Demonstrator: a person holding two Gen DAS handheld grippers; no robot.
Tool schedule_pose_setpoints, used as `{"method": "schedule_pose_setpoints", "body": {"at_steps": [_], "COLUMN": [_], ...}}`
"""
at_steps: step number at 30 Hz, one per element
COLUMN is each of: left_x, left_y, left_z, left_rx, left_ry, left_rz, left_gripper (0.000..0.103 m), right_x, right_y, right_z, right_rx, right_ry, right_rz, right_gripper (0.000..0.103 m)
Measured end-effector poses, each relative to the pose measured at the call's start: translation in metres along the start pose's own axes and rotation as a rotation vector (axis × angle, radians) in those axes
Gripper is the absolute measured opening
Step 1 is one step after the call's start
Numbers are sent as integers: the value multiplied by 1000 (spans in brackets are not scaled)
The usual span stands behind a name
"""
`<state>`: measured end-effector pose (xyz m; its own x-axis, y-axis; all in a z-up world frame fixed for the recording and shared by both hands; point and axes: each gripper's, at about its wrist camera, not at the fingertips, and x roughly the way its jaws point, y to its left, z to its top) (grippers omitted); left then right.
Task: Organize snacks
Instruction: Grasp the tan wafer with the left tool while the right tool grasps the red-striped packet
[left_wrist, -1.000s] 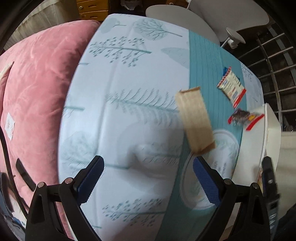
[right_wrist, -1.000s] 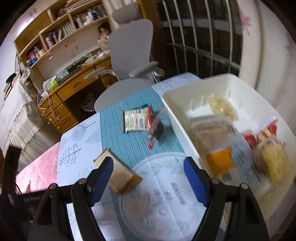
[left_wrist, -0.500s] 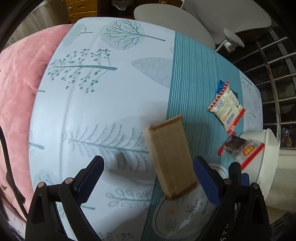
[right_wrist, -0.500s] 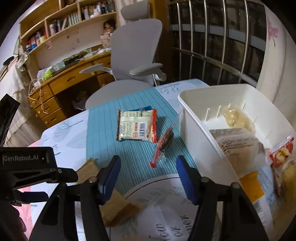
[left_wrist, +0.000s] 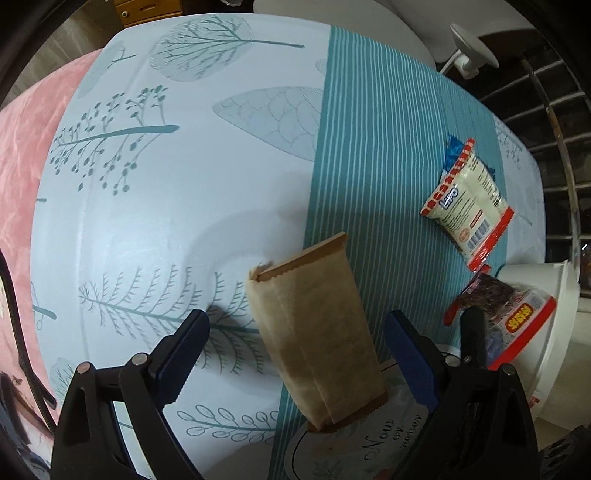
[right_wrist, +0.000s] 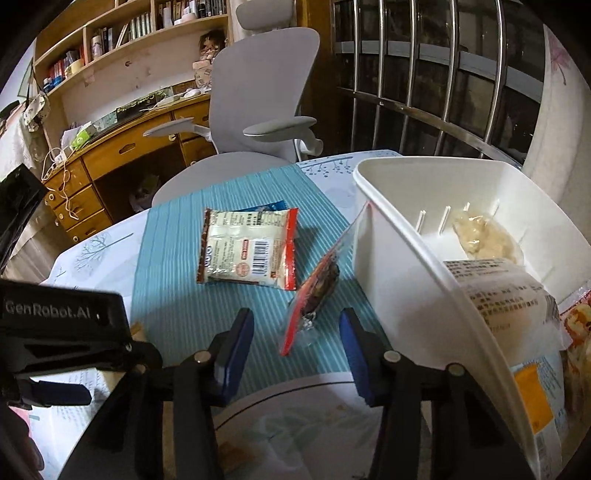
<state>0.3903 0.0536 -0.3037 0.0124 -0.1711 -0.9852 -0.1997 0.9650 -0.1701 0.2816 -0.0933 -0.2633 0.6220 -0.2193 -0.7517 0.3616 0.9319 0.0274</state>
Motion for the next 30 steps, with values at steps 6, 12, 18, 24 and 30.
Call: {"method": "schedule_pose_setpoints", "body": {"at_steps": [6, 12, 18, 24, 30], "left_x": [9, 10, 5, 0, -3], "left_y": [-16, -31, -30, -4, 23], "left_z": [5, 1, -7, -18, -34], "left_rx": [28, 33, 35, -3, -80], "left_ry": [-6, -40, -64, -28, 28], "left_rz": [64, 149, 162, 161, 184], "left_gripper": [92, 78, 62, 59, 59], "right_x": [8, 16, 11, 4, -8], "right_y": [-1, -8, -4, -2, -4], "right_z": [3, 4, 0, -4, -5], "right_rx": [-12, 14, 2, -9, -46], "right_ry": [-5, 61, 112, 155, 171], "right_rz": [3, 0, 48, 88, 85], "right_gripper": [40, 28, 23, 18, 13]}}
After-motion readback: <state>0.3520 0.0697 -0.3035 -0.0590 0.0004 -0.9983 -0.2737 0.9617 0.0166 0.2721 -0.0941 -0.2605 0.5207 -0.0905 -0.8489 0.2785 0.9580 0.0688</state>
